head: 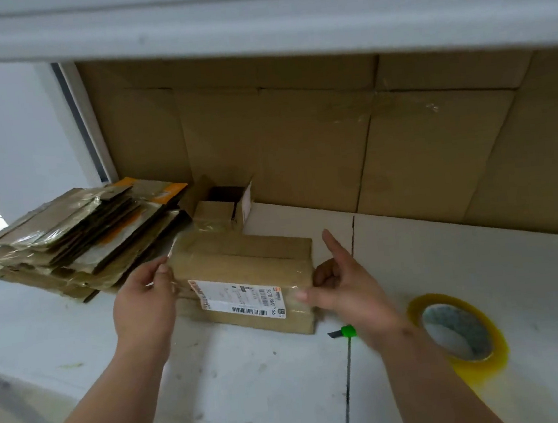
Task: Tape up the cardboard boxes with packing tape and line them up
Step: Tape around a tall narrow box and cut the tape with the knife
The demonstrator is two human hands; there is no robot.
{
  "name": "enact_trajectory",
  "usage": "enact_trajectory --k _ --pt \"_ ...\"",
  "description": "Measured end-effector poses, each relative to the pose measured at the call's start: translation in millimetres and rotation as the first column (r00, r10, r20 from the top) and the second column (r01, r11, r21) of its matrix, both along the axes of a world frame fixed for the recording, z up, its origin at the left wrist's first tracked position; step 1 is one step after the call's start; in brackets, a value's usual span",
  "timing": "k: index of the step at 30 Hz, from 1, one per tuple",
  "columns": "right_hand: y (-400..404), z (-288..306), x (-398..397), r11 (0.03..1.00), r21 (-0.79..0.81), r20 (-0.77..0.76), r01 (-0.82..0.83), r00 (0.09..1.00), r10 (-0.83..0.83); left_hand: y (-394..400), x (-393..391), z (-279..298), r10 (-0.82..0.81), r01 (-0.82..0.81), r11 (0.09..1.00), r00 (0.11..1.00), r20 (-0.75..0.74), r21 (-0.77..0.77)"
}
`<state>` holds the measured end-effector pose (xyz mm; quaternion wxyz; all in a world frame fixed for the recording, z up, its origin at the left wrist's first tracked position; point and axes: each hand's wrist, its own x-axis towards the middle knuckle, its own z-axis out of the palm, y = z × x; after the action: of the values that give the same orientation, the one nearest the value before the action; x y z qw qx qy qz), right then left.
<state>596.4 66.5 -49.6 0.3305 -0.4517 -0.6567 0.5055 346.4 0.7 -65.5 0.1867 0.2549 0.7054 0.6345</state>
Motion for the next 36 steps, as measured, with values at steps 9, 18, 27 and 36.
enact_trajectory --k 9,18,27,36 --pt "-59 -14 -49 0.997 0.067 -0.020 0.048 0.999 -0.046 -23 -61 -14 -0.075 0.074 0.997 0.996 0.037 0.037" --pt "-101 -22 -70 0.986 0.081 0.024 0.147 0.988 -0.150 -50 -66 -7 -0.103 0.108 0.994 0.955 0.278 -0.006" --pt "-112 -27 -77 0.914 0.295 0.254 0.278 0.900 -0.355 -64 -33 -13 -0.449 0.387 0.879 0.868 -0.211 -0.278" --pt "-110 -18 -54 0.915 0.370 0.450 0.159 0.831 -0.326 -72 16 -2 -0.642 0.599 0.763 0.745 -0.180 -0.244"
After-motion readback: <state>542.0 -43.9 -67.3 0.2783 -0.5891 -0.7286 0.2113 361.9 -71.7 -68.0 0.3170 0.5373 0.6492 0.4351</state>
